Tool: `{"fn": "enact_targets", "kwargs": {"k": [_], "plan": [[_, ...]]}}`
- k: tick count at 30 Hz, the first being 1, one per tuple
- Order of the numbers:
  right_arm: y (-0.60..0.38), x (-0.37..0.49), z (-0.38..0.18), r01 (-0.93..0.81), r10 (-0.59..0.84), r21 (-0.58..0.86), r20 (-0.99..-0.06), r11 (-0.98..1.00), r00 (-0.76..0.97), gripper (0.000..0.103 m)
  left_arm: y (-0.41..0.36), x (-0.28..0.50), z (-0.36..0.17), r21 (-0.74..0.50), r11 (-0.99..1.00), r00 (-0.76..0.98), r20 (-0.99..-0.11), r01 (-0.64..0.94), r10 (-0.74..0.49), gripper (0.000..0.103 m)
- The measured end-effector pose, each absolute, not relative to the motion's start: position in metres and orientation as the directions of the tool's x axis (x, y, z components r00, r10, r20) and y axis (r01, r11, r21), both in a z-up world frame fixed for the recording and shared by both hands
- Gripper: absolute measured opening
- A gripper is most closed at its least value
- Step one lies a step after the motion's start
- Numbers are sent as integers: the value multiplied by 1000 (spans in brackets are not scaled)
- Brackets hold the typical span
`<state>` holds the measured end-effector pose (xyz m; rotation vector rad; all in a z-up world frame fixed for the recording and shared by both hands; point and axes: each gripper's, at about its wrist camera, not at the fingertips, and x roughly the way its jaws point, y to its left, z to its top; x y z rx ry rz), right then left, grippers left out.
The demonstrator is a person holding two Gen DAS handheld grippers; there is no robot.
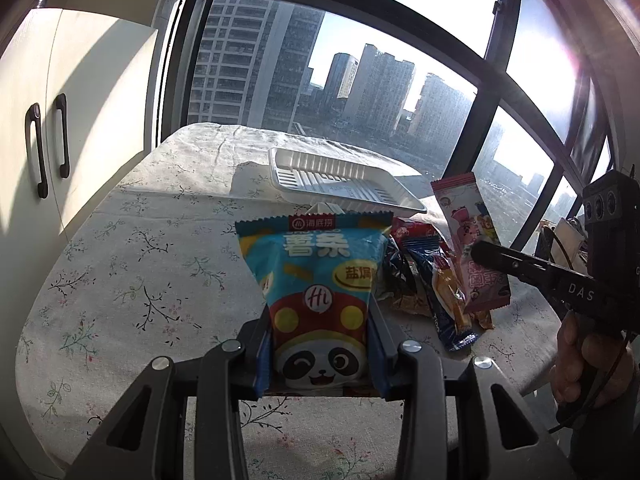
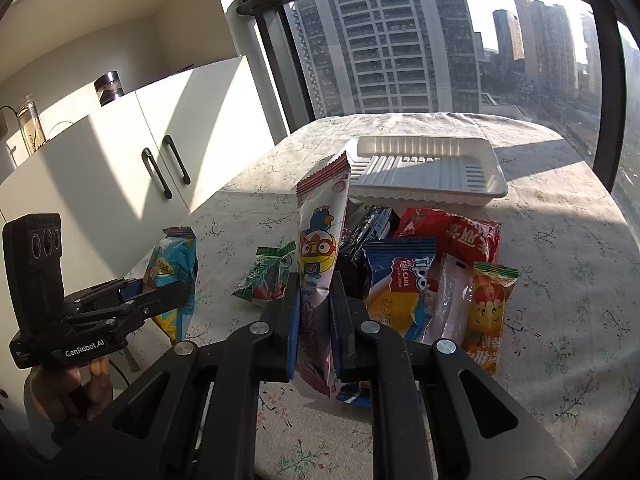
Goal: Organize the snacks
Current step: 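Lift the blue panda bag with the left gripper while the right gripper grasps the pink wrapper, then lower both held snacks into the white tray and open both grippers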
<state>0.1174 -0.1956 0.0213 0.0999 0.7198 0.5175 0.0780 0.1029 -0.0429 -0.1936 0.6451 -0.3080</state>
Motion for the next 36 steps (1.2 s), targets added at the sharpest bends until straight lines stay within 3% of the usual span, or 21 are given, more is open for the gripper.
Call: {"fn": "enact_targets", "kwargs": {"k": [19,26,36], "plan": [[-367,285,43,-190,412,395,-617,899,670,11,107,277,6,-187,965,685,-680,182,-261,40],[-346,373,45,-232,444,386,-665,893,601,11,52,355,-4,-137,960,615,-744,244,-262,41],[-323,451,-7,-209,421,366,-760,907,496,11,5,412,-47,-95,958,523,-821,270,-229,40]]}}
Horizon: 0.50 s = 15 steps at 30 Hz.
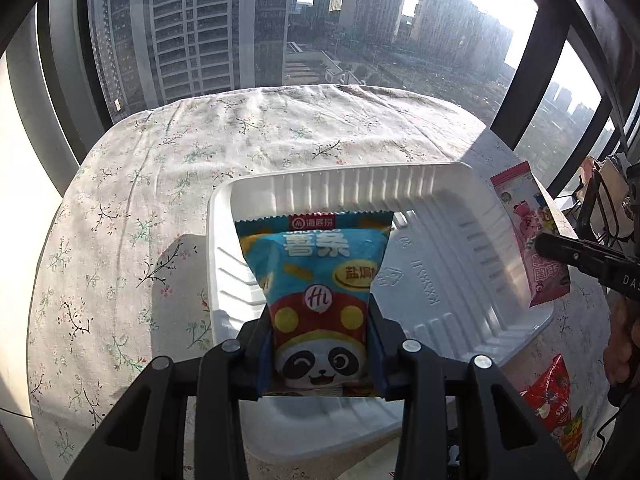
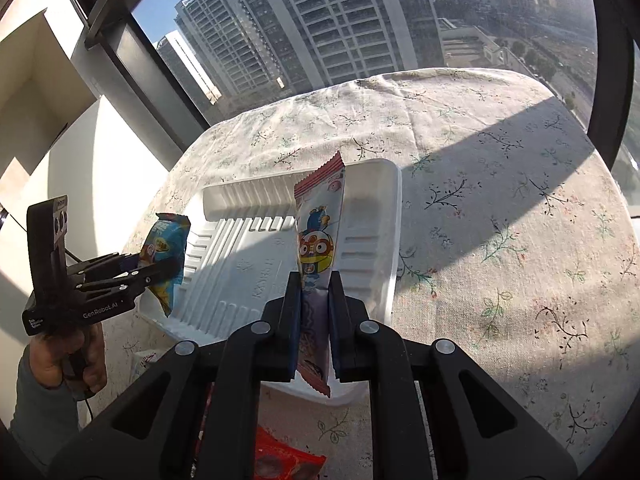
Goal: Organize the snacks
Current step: 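Lower both held snacks into the white tray and open both grippers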
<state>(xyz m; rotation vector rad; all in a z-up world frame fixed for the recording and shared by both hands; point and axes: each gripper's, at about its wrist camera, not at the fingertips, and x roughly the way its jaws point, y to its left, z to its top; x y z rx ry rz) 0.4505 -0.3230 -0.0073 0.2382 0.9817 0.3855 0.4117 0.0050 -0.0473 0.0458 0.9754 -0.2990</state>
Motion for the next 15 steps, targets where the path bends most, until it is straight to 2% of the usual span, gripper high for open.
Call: {"fn": "enact_targets", "kwargs": {"k": [8,15], "plan": [[-307,469,-47,-209,395,335,-799,919,454,11,2,429,-64,-80,965,508,-837,251,-202,41],[-300,463,-52,-216,379,313,-809,925,449,11,-2,424,-67,-33,965,517,-839,261,-169,46]]}}
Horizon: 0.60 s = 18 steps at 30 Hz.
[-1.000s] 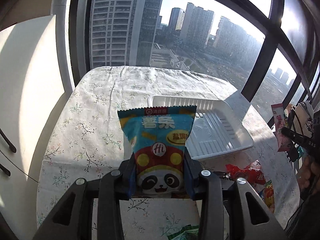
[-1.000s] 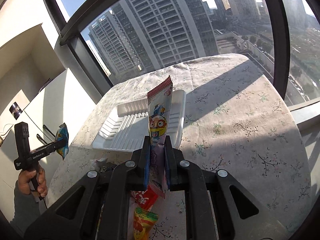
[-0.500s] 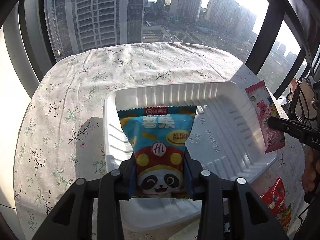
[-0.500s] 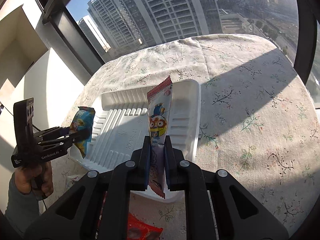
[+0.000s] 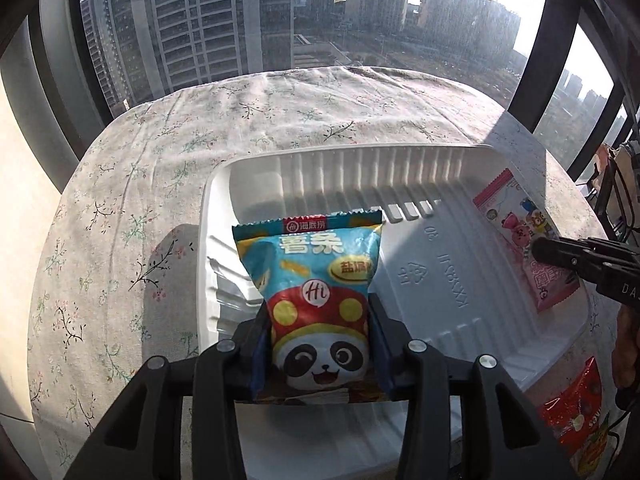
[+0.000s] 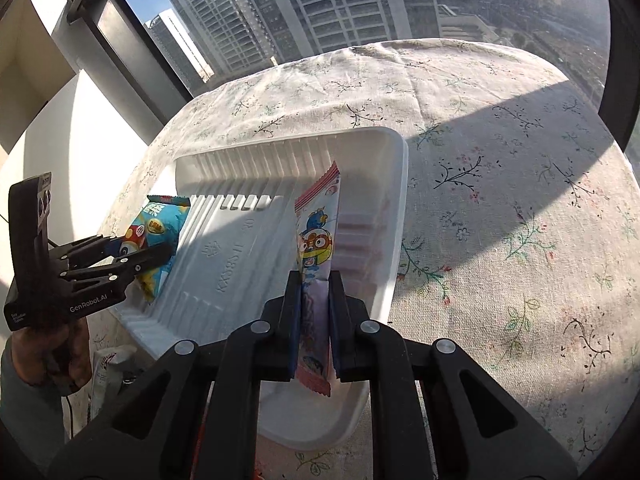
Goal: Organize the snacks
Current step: 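Lower both held snacks into the white tray and open both grippers, then grasp the green-wrapped snack with the left gripper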
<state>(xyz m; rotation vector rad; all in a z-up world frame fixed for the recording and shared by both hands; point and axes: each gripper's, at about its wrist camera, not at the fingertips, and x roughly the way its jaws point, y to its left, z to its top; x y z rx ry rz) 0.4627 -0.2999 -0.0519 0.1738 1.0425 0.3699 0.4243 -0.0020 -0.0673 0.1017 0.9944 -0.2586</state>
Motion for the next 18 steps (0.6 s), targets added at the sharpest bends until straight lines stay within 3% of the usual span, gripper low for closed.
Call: {"fn": "enact_targets", "kwargs": {"k": [2,6,7,11,15,18], "plan": [[-299,461,-52,-219,375,307,-808,926,455,12,0,423,-67,-36,966,520,-837,257,-169,48],[-302,455,-47,-225,376,304,-805,926,460,15,5,416,-57,-47,965,548,-815,258,-187,68],[-302,453,-44,-231,377,301,-800,925,467,20,6,413,-51,-50,963,561,-805,263,-195,74],[-310,444,-26,-249,412,329,-756,911,509,63,13,394,-27,-28,967,623,-760,253,-185,86],[-322,423,1,-247,404,320,-716,915,570,67,25,356,-1,2,970,684,-709,243,-170,98],[-338,390,33,-264,408,313,-646,912,645,81,32,317,12,39,970,718,-680,238,-149,103]]}}
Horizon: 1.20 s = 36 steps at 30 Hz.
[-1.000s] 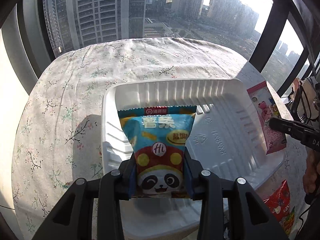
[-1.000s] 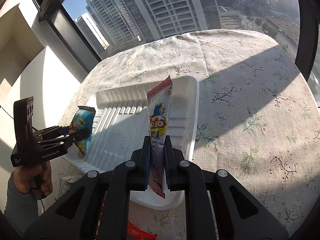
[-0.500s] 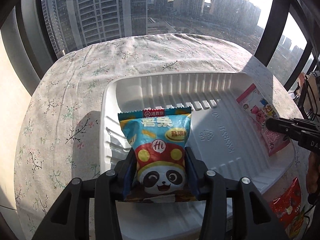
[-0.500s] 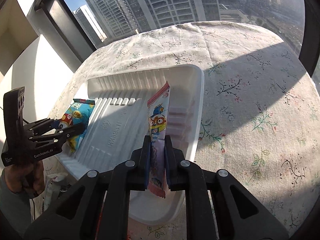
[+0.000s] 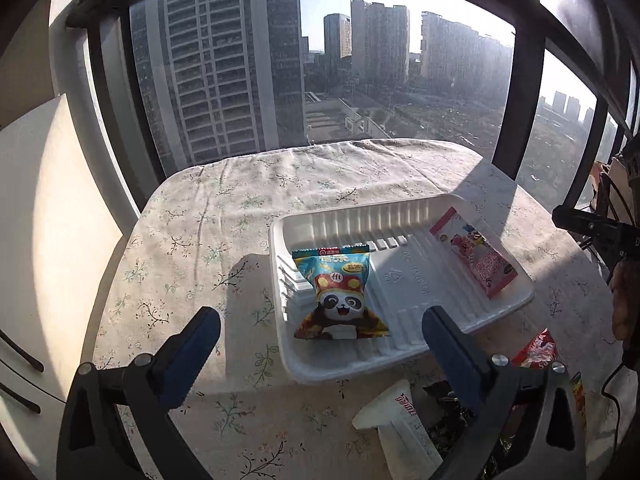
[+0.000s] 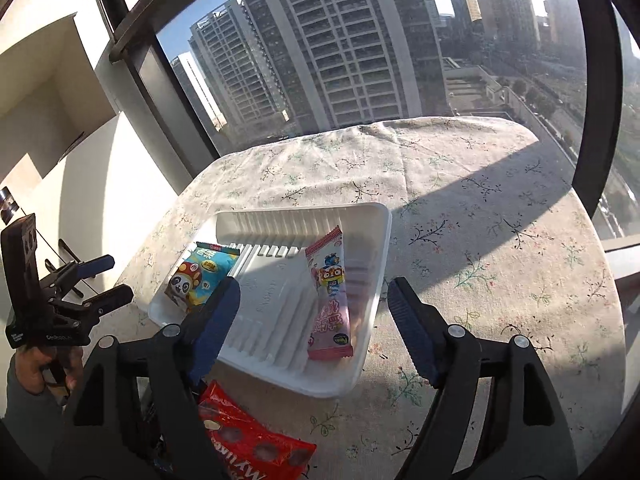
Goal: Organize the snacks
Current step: 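Grasp the green-wrapped snack with the left gripper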
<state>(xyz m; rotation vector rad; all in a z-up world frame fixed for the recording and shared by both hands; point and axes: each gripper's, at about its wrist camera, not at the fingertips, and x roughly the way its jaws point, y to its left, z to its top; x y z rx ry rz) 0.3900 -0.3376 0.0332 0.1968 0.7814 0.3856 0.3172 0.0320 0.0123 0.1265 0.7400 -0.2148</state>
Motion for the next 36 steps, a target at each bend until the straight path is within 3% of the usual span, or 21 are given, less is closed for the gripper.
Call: {"fn": "enact_targets", "kwargs": {"k": [5,11,16,21,27,36], "plan": [[-360,315,65,-305,463,360,-534,882,707,95,43,249,14,78,976,738,-667,202,-99,103],[-373,214,50,-311,481,393,-479,865,734,95,51,189,-14,53,987,709,-702,150,-70,103],[-368,163,17,-271,456,401,-497,875,738,95,38,173,-53,52,984,637,-768,170,-70,103],[-364,153,-5,-264,467,420,-513,868,720,95,42,169,-61,16,988,628,-773,156,-87,102],[-362,155,-12,-264,468,420,-516,868,718,94,44,175,-67,48,989,607,-794,140,-47,87],[-359,161,-11,-266,467,412,-529,872,709,94,32,186,-71,99,983,589,-808,153,-10,86]]}}
